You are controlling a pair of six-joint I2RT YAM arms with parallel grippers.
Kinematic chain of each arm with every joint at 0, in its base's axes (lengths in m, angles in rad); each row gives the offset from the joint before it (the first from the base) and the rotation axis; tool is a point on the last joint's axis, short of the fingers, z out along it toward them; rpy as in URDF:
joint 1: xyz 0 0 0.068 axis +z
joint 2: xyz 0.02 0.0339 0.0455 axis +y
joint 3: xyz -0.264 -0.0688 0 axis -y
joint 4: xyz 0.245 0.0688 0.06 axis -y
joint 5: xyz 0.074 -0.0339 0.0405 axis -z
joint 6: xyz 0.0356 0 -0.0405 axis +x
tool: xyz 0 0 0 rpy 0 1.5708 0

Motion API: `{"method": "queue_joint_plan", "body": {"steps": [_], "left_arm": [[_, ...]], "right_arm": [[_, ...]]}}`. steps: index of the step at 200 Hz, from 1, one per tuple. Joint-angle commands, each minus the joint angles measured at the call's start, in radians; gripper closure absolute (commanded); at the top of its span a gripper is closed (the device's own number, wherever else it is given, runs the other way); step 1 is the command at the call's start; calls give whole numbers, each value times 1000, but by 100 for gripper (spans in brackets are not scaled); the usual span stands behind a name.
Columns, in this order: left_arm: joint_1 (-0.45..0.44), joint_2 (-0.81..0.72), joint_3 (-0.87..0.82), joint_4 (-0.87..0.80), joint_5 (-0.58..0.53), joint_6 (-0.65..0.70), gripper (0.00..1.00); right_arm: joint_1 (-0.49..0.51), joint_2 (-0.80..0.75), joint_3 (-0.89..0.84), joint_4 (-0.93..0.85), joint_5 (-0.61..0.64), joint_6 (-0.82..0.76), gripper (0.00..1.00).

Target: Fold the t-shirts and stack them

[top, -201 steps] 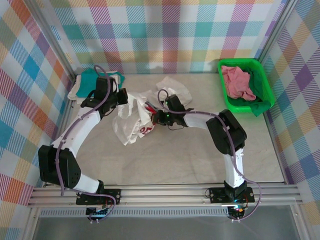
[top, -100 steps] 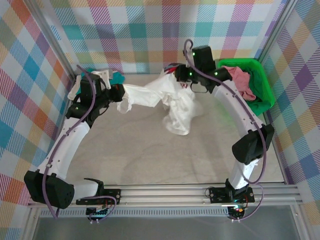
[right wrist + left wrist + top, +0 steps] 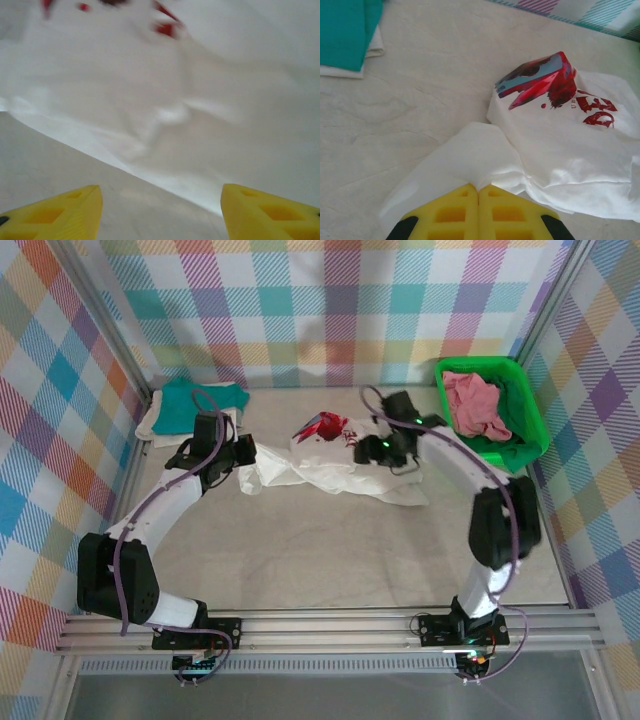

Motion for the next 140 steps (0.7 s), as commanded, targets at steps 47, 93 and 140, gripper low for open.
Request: {"method": "queue_joint_plan", "body": {"steps": [47, 93, 140], "left_arm": [[14, -15, -34, 5, -71, 11, 100], [14, -10, -61, 13, -73, -6, 100], [14, -35, -97, 40, -83, -26, 100]], "right_arm": [[-224, -215, -386, 36, 32, 222, 33], [-281, -192, -475, 177, -98, 254, 34], [-280, -95, -497, 417, -188, 333, 43]]}}
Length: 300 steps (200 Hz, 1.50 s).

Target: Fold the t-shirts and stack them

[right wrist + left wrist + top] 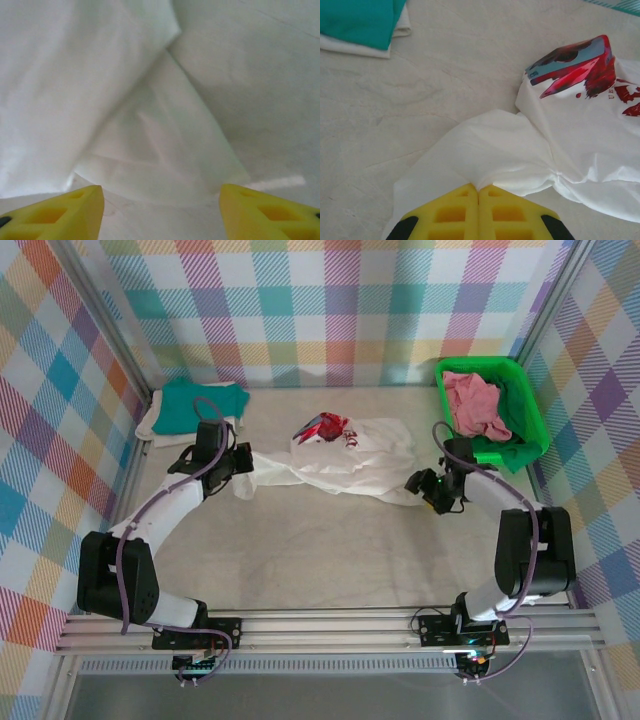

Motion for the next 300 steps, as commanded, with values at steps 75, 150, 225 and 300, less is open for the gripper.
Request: {"method": "queue_joint_plan", "body": {"steps": [75, 150, 225, 300], "left_arm": [[22, -83, -70, 41, -72, -26, 100], [26, -85, -85, 56, -68, -32, 100], [27, -84, -104, 77, -67, -42, 100], [30, -202, -133, 89, -155, -36, 100]], "right_arm": [[5, 15, -45, 218, -30, 86, 100], [4, -150, -194, 89, 14, 164, 50], [23, -25, -179, 320, -32, 207, 49], [35, -75, -100, 321, 12, 127, 100]]}}
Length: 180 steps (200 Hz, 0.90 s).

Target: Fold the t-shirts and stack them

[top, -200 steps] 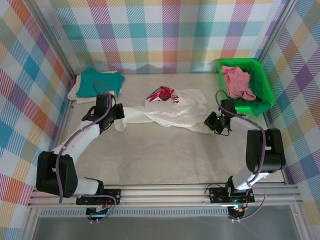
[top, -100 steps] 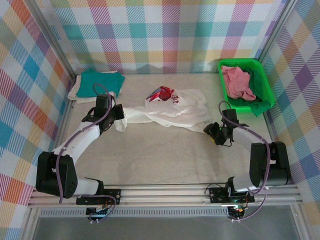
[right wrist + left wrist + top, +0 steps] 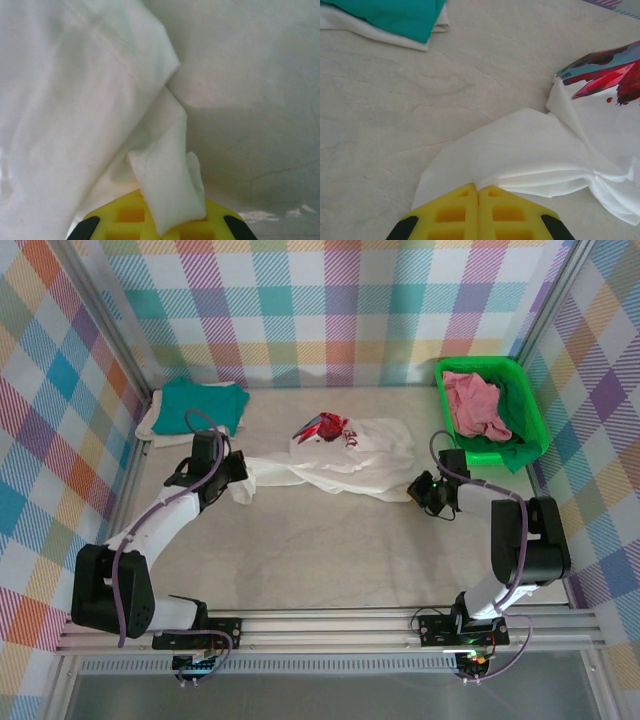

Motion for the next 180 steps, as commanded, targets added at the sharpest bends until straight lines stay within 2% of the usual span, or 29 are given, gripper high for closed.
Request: {"method": "queue_joint_plan", "body": {"steps": [1, 50, 81, 99, 124, 147, 180], "left_arm": [[17, -119, -20, 35, -63, 1, 100], [16, -446, 23, -21, -162, 156, 100], [17, -471, 179, -129, -205, 250, 100], [17, -439, 284, -148, -212, 269, 100], [17, -341, 436, -122, -195, 325, 100], [17, -124, 721, -220, -123, 368, 100], [17, 164, 1054, -193, -111, 415, 100]], "right_arm": [[15, -120, 43, -27, 19, -57, 100], [75, -533, 84, -175, 120, -218, 100], [105, -643, 180, -214, 147, -275, 100], [130, -636, 260, -224, 160, -306, 100], [178, -608, 354, -202, 257, -371, 100], [180, -487, 495, -203, 286, -424, 100], [182, -263, 731, -167, 314, -460, 100]]}}
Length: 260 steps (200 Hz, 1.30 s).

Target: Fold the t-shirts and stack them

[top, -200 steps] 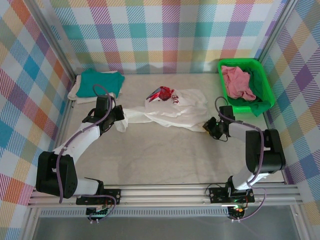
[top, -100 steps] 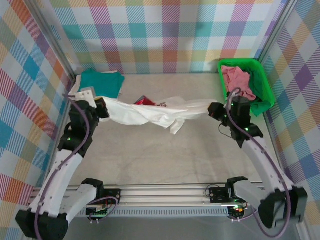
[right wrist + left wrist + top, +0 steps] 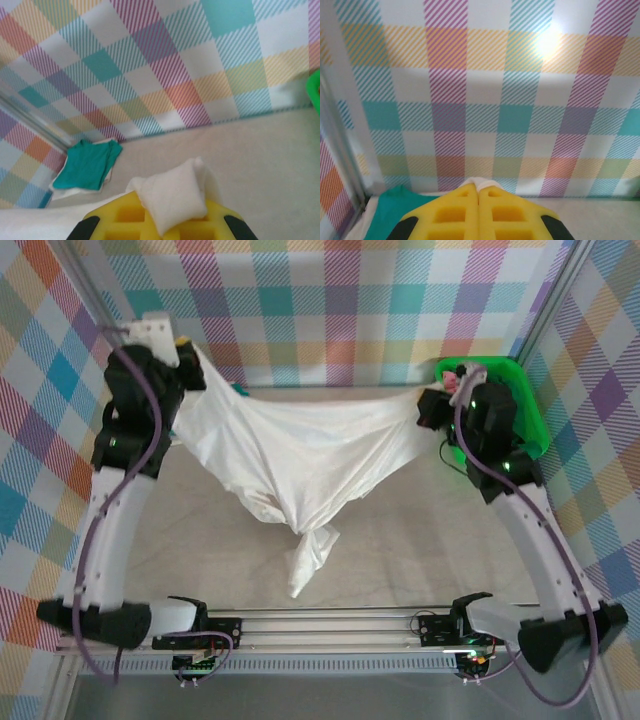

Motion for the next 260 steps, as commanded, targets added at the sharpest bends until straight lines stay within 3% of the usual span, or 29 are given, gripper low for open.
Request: {"method": "queue_joint_plan", "body": {"steps": [1, 27, 50, 59, 70, 86, 102, 118, 141, 164, 180, 201, 221, 238, 252, 260], "left_arm": [[15, 159, 206, -4, 19, 69, 100], [15, 453, 623, -82, 54, 98, 100], [22, 760, 1182, -183, 78, 112, 100], [24, 826, 1314, -157, 95, 109, 100], [24, 803, 1290, -87, 117, 109, 100], [24, 672, 1092, 35, 165, 110, 100], [16, 588, 1026, 64, 195, 136, 100], [-7, 566, 1102, -5, 228, 191, 100], [-85, 494, 1086, -79, 242, 306, 100], [-214, 392, 977, -238, 147, 412, 100], [-287, 226, 642, -244, 65, 392, 100], [-337, -105, -97, 49, -23, 267, 100], [-354, -359, -640, 210, -60, 116, 100], [-377, -494, -906, 128, -53, -58, 100], [-424, -575, -1056, 44, 3, -203, 100], [-465, -616, -1114, 0, -22, -283, 100]], "right_arm": [[3, 140, 158, 41, 56, -70, 100], [-2, 380, 466, -3, 49, -93, 100], [-25, 585, 800, -51, 0, -76, 100], [-32, 673, 975, -108, -23, -70, 100], [-34, 781, 1205, -193, -47, -80, 100], [-37, 902, 1493, -297, -60, -84, 100], [-48, 920, 1578, -336, -72, -87, 100], [-67, 848, 1459, -315, -92, -84, 100], [-90, 678, 1097, -152, -139, -70, 100], [-94, 526, 807, -95, -121, -63, 100], [-95, 401, 535, -35, -117, -41, 100], [-95, 225, 120, 77, -93, 40, 99], [-95, 92, -228, 146, -120, 123, 94], [-94, -3, -431, 107, -113, 128, 86], [-96, -81, -574, 66, -108, 156, 69], [-95, -119, -626, 16, -106, 173, 67]]}}
